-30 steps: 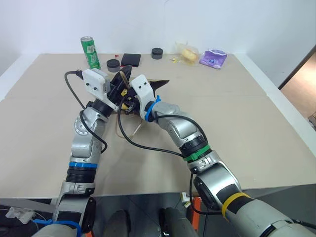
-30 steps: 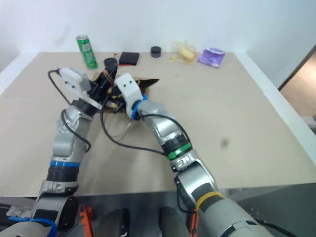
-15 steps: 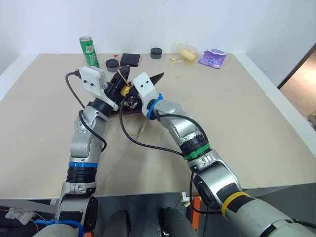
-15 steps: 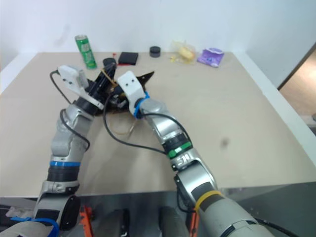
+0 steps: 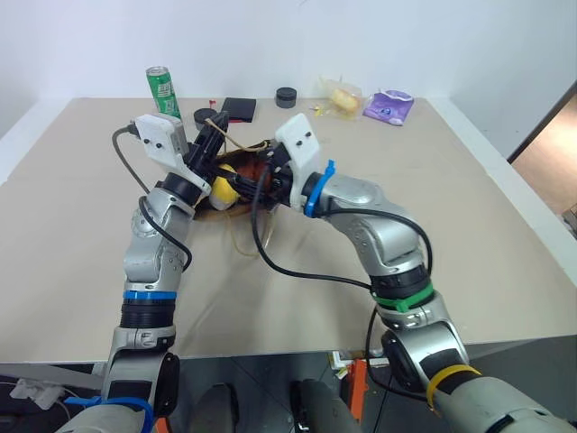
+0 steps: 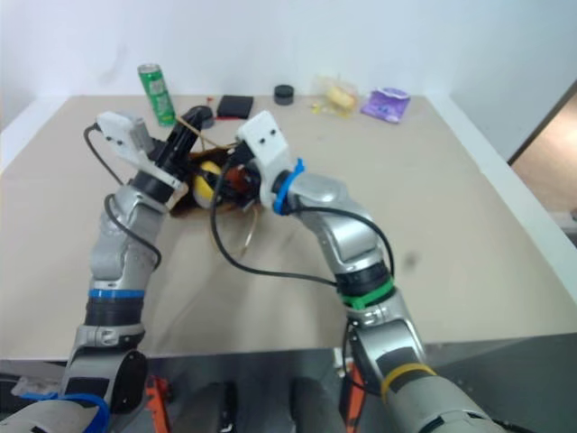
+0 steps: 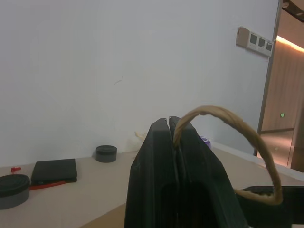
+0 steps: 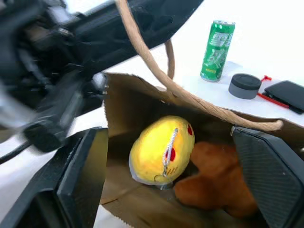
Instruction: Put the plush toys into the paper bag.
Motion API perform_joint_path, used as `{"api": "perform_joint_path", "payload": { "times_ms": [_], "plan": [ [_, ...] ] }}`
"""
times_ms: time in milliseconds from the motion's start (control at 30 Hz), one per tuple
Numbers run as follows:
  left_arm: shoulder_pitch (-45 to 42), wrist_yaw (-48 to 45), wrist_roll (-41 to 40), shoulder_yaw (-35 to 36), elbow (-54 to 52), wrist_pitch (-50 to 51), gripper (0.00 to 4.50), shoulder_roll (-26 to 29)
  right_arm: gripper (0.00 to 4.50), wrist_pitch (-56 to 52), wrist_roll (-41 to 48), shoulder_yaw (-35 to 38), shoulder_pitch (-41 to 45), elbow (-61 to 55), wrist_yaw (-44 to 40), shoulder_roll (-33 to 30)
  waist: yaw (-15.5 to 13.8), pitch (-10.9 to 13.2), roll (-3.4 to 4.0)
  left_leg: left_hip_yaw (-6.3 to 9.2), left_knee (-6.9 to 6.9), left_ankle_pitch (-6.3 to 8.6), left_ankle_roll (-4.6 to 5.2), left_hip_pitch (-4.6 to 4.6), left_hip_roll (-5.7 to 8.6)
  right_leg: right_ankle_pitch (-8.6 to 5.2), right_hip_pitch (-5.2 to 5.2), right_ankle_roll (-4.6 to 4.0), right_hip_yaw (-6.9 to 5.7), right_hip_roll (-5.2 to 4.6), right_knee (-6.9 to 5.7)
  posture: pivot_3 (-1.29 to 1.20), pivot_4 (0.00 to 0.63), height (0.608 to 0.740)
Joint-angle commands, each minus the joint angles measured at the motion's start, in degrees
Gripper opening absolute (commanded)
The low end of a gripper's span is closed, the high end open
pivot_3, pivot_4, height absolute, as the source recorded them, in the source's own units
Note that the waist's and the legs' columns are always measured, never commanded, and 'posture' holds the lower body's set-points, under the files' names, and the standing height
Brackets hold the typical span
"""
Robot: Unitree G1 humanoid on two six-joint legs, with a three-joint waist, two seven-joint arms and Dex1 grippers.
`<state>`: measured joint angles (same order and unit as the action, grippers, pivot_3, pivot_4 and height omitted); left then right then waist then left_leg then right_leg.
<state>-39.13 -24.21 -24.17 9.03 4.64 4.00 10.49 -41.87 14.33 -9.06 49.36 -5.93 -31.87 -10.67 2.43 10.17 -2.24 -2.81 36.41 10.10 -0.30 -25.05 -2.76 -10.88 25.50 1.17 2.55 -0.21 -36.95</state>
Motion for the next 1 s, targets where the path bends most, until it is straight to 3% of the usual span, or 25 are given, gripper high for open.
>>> {"api": "perform_joint_path", "payload": {
  "times_ms": [33, 100, 200, 367, 533, 800, 900, 1000],
  "plan": [
    [-2.1, 0.02, -0.9, 0.93, -0.02, 0.12, 0.0, 0.32, 4.43, 3.79, 1.38, 2.54, -4.11, -8.05, -4.27, -5.39, -0.08, 0.0, 0.0, -0.02, 0.0, 0.01, -0.02, 0.01, 0.01, -0.01, 0.0, 0.01, 0.01, -0.01, 0.0, 0.0, 0.15, 0.74],
    [-2.48, 0.04, -1.23, 1.19, 0.34, 0.51, 0.0, 0.32, 4.43, 10.64, -0.52, 1.98, -9.03, -10.44, -7.27, -10.1, -0.29, 0.0, -0.01, 0.0, 0.0, 0.02, -0.02, 0.0, 0.05, -0.04, -0.03, 0.04, 0.0, -0.04, 0.03, 0.0, 0.15, 0.74],
    [-3.01, -0.04, -1.6, 1.48, 1.22, 0.88, 0.0, 0.42, 4.43, 33.63, -11.17, -1.35, -17.4, -8.85, -8.31, -18.15, -0.52, 0.0, -0.01, -0.01, 0.0, 0.03, -0.03, 0.01, 0.1, -0.06, -0.05, 0.07, 0.01, -0.07, 0.07, 0.0, 0.15, 0.74],
    [-3.66, -0.09, -2.4, 2.18, 2.38, 1.98, 0.0, 0.34, 4.43, 62.48, -30.34, -7.19, -22.65, -0.22, -0.41, -25.78, 0.15, 0.02, -0.04, -0.13, 0.0, 0.03, -0.04, 0.16, 0.1, -0.03, -0.07, 0.06, 0.13, -0.04, 0.09, 0.0, 0.15, 0.74],
    [-3.96, -0.1, -2.8, 2.37, 2.62, 2.44, 0.0, 0.22, 4.43, 76.06, -46.75, -11.56, -19.58, 9.64, 14.65, -22.79, 0.29, 0.05, -0.1, -0.11, -0.01, 0.01, -0.07, 0.41, 0.08, -0.07, -0.18, -0.17, 0.21, 0.05, 0.02, 0.0, 0.15, 0.74],
    [-4.09, -0.01, -3.19, 2.46, 2.19, 3.05, 0.0, 0.63, 4.43, 78.53, -56.5, -15.19, -11.55, 19.91, 26.15, -13.45, 0.15, 0.07, -0.21, -0.15, 0.0, -0.06, -0.18, 0.38, 0.13, -0.03, -0.21, -0.15, 0.36, 0.0, 0.02, 0.0, 0.15, 0.74],
    [-4.05, 0.02, -3.19, 2.55, 1.99, 3.34, 0.0, 0.75, 3.52, 79.11, -56.36, -14.67, -10.13, 20.17, 27.33, -12.55, 0.08, 0.07, -0.21, -0.14, 0.0, -0.06, -0.18, 0.36, 0.14, -0.02, -0.21, -0.09, 0.36, -0.01, 0.02, 0.0, 0.15, 0.74],
    [-4.15, 0.29, -3.25, 2.8, 2.13, 3.57, 0.0, 0.76, 2.16, 79.15, -54.98, -13.05, -9.62, 19.13, 28.09, -12.89, 0.09, 0.07, -0.22, -0.14, 0.0, -0.06, -0.18, 0.36, 0.15, 0.05, -0.21, 0.03, 0.36, -0.03, 0.02, 0.0, 0.15, 0.74]
  ]
}}
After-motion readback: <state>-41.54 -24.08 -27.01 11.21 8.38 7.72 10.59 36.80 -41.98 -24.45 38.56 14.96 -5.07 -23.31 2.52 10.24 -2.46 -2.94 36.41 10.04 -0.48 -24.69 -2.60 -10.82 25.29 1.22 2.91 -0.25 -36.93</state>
